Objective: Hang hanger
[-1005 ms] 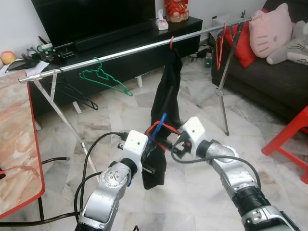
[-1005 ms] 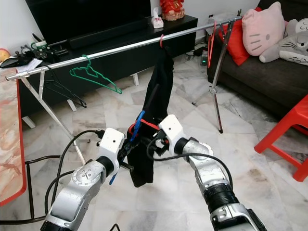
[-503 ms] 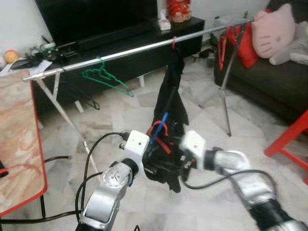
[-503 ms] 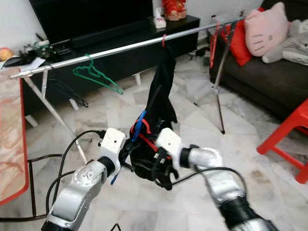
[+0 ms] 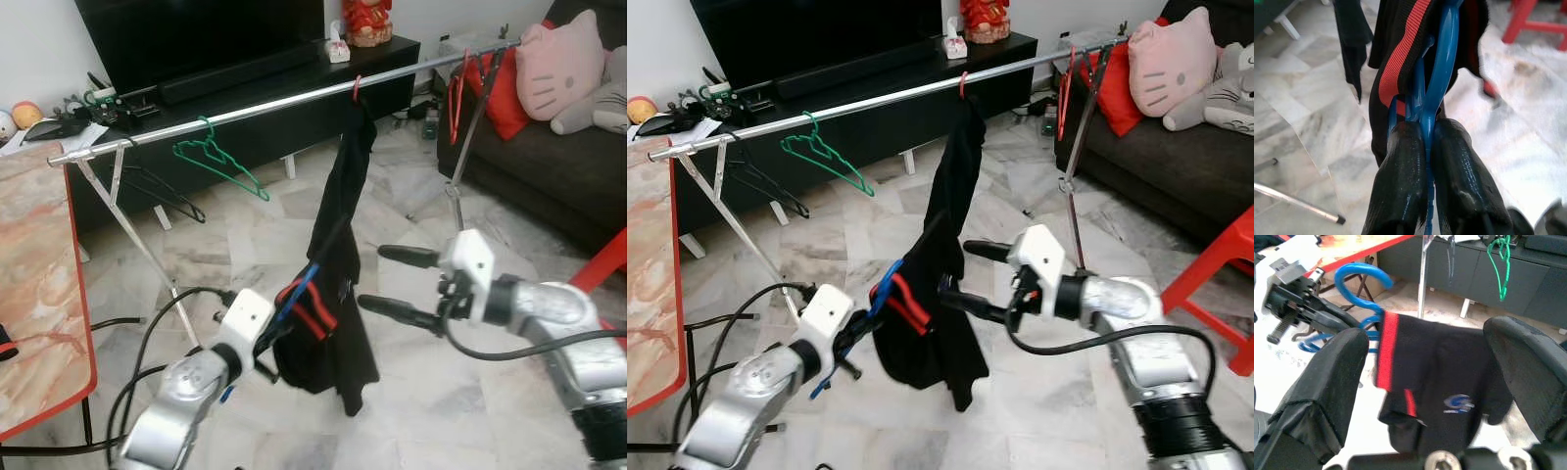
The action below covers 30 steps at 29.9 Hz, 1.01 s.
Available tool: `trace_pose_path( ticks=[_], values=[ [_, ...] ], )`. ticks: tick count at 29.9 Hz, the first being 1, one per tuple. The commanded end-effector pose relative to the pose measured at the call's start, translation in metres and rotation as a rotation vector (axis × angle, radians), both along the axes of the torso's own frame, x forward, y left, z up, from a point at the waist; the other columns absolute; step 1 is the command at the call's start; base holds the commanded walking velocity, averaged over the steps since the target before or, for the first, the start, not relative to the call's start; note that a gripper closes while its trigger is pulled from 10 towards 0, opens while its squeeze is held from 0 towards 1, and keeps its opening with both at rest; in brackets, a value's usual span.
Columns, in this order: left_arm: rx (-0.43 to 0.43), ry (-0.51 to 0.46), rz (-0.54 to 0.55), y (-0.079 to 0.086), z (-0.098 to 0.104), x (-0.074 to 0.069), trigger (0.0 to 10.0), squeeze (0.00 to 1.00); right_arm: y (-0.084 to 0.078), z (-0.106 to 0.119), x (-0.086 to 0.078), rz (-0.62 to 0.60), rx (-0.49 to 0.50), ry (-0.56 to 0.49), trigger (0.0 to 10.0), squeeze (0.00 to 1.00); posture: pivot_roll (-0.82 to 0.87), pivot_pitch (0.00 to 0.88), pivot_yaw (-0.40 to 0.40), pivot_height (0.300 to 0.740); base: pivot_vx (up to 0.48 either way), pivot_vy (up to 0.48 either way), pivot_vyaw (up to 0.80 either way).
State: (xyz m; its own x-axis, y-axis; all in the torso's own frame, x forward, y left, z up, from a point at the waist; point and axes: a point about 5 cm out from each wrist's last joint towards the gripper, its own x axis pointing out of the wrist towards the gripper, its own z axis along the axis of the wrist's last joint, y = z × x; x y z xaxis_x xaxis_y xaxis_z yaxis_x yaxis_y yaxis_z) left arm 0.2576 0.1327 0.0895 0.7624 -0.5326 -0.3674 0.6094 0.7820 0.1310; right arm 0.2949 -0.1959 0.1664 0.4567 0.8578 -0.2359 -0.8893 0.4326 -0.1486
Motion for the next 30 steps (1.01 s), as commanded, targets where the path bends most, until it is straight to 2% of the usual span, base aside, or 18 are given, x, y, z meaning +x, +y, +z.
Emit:
trace_pose_path(
  ticks=[1, 7, 13, 14, 18, 21, 23, 30],
  values=[
    [-0.012, -0.005, -0.093, 0.000, 0.007, -0.005, 10.0, 0.00, -0.006, -0.005, 0.000, 0.038, -0.068, 0.027, 10.0, 0.00, -0.16, 0.000, 0.075, 0.740, 0.000, 0.000, 0.00],
    [-0.002, 0.044, -0.194, 0.001, 0.005, -0.010, 10.0, 0.00, -0.007, -0.015, -0.002, 0.130, -0.136, 0.090, 10.0, 0.00, -0.16, 0.000, 0.079, 0.740, 0.000, 0.000, 0.00],
    [-0.007, 0.069, -0.265, -0.003, 0.005, -0.015, 10.0, 0.00, -0.005, -0.018, -0.002, 0.192, -0.153, 0.115, 10.0, 0.00, -0.16, 0.000, 0.080, 0.740, 0.000, 0.000, 0.00],
    [-0.010, 0.089, -0.314, -0.006, 0.005, -0.018, 10.0, 0.00, -0.002, -0.020, -0.002, 0.240, -0.169, 0.127, 10.0, 0.00, -0.16, 0.000, 0.081, 0.740, 0.000, 0.000, 0.00],
    [-0.012, 0.098, -0.338, -0.007, 0.005, -0.019, 10.0, 0.00, -0.001, -0.021, -0.002, 0.264, -0.177, 0.133, 10.0, 0.00, -0.16, 0.000, 0.081, 0.740, 0.000, 0.000, 0.00],
    [0.029, 0.123, -0.394, -0.009, 0.003, -0.022, 10.0, 0.00, 0.006, -0.022, -0.001, 0.321, -0.196, 0.132, 10.0, 0.00, -0.15, 0.000, 0.087, 0.740, 0.000, 0.000, 0.00],
    [0.053, 0.157, -0.465, -0.011, 0.002, -0.025, 10.0, 0.00, 0.012, -0.025, -0.002, 0.415, -0.252, 0.143, 10.0, 0.00, -0.15, 0.000, 0.091, 0.740, 0.000, 0.000, 0.00],
    [0.084, 0.175, -0.536, -0.014, 0.004, -0.026, 10.0, 0.00, 0.013, -0.034, 0.005, 0.423, -0.349, 0.129, 10.0, 0.00, -0.15, 0.000, 0.095, 0.740, 0.000, 0.000, 0.00]
  ],
)
